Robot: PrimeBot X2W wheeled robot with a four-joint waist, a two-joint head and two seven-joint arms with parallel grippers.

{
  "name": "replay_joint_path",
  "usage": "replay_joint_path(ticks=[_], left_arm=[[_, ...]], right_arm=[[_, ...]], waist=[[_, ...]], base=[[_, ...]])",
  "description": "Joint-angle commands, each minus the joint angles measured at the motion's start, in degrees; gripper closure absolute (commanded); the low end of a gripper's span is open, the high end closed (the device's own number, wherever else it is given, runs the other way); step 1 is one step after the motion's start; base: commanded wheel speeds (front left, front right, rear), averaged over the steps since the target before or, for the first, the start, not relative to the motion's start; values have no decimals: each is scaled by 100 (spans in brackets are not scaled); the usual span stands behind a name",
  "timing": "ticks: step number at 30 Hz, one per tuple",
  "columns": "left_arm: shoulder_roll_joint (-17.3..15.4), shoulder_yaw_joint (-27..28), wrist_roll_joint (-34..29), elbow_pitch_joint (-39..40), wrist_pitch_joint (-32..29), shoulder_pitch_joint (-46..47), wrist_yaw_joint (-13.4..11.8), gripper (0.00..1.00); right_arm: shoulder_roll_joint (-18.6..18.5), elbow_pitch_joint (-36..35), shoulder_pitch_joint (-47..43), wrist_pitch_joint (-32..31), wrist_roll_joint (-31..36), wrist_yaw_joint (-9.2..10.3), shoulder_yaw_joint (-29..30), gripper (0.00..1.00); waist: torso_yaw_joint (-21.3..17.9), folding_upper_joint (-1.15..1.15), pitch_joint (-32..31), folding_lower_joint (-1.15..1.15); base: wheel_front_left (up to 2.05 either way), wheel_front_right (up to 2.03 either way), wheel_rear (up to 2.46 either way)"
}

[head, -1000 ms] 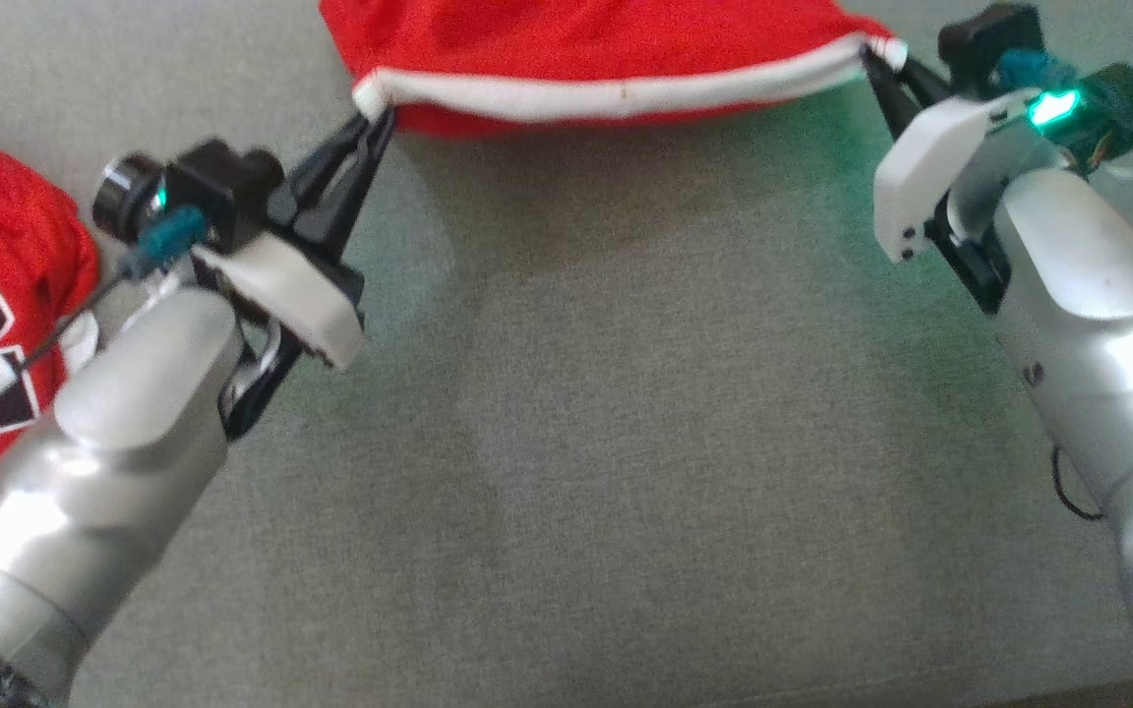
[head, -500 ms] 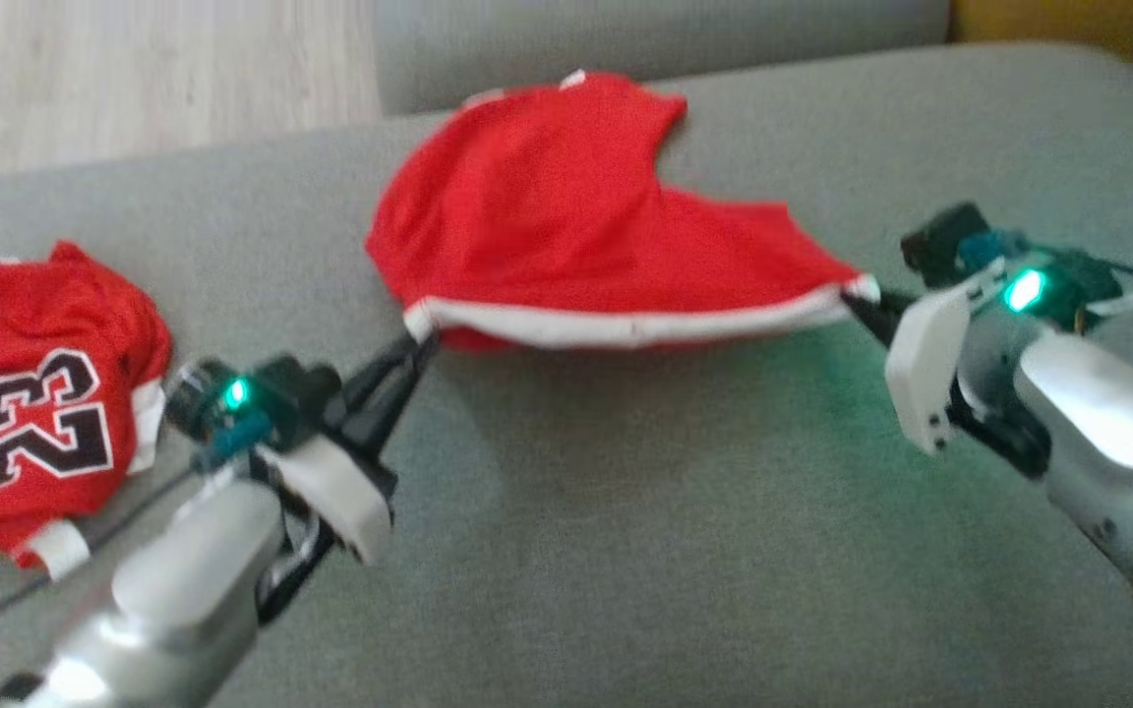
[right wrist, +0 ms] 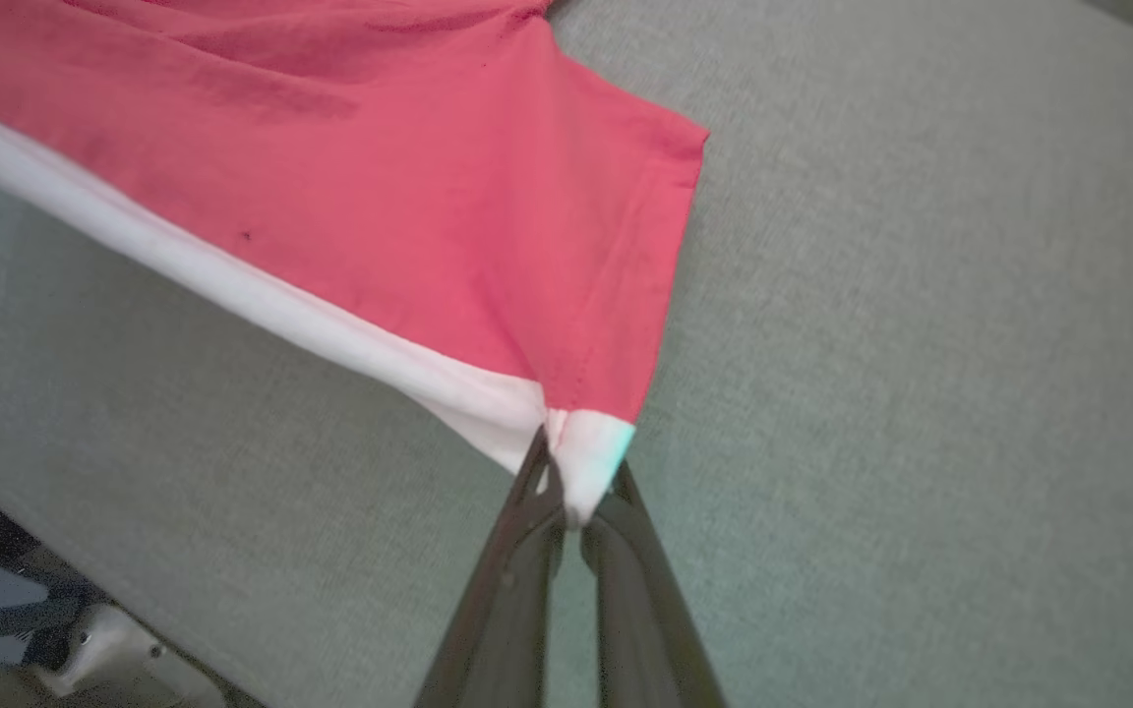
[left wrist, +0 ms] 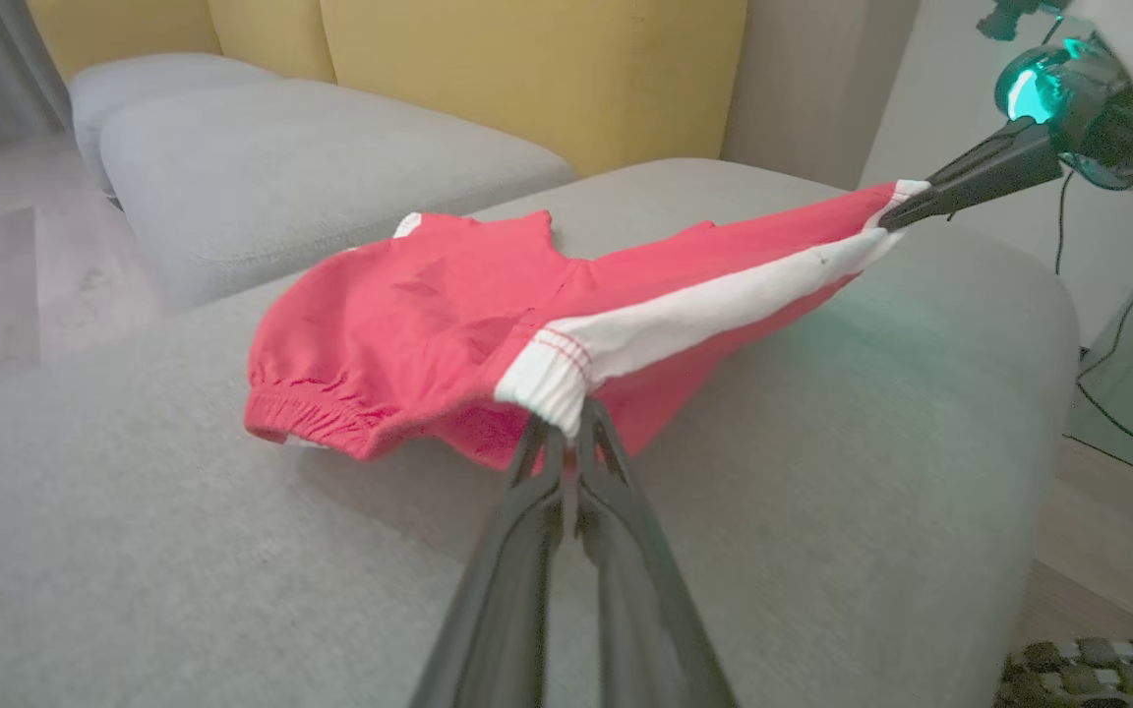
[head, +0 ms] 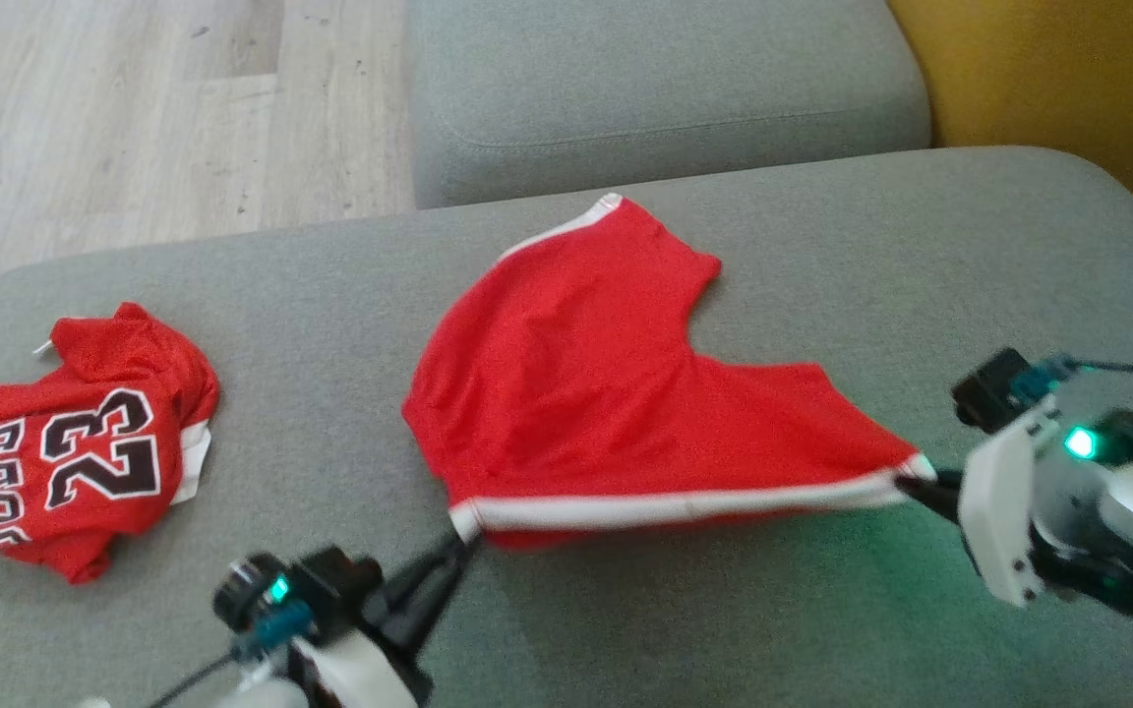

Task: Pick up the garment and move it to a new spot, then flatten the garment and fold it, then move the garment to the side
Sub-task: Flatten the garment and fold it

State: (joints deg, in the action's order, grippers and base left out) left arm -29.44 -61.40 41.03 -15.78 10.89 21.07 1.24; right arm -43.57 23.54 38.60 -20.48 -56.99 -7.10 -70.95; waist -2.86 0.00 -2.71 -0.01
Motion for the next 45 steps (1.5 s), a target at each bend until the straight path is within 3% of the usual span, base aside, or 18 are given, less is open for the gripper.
replay_joint_path(ticks=[1,4,9,18,22,36,45], left_arm=[[-285,94,-36,413,-140,138,-76,100],[-383,33,-106,872,-340,129,-206,100],[-392,213,-54,1242,-426,333,-355,100],[-119,519,-219,1149,-499,1316,-353,100],[243,480,-381,830,-554,1772,-325,100],[1278,557,-402,-732,-285,3049,142,100],[1643,500,-443,-1567,-38,3422,288,100]], right_arm=[[-381,-227,-141,-99,-169,-39,121,100],[-586,-477,-268,-90,-224,-39,304,100],[-575,-538,-161,66,26,-39,686,100],[91,93,870,22,758,-39,1691,100],[332,445,1357,-66,1029,-39,1914,100],[683,1562,3062,-381,1731,-39,1621,100],[783,2139,3495,-77,1737,-39,1059,100]], waist=[[68,0,4,1],[139,0,54,1],[239,0,229,1],[676,0,1044,1],[974,0,1412,1],[1669,0,2587,1],[1926,0,2849,1]], base=[[0,0,0],[0,0,0],[0,0,0],[0,0,0],[0,0,0],[0,0,0],[0,0,0]])
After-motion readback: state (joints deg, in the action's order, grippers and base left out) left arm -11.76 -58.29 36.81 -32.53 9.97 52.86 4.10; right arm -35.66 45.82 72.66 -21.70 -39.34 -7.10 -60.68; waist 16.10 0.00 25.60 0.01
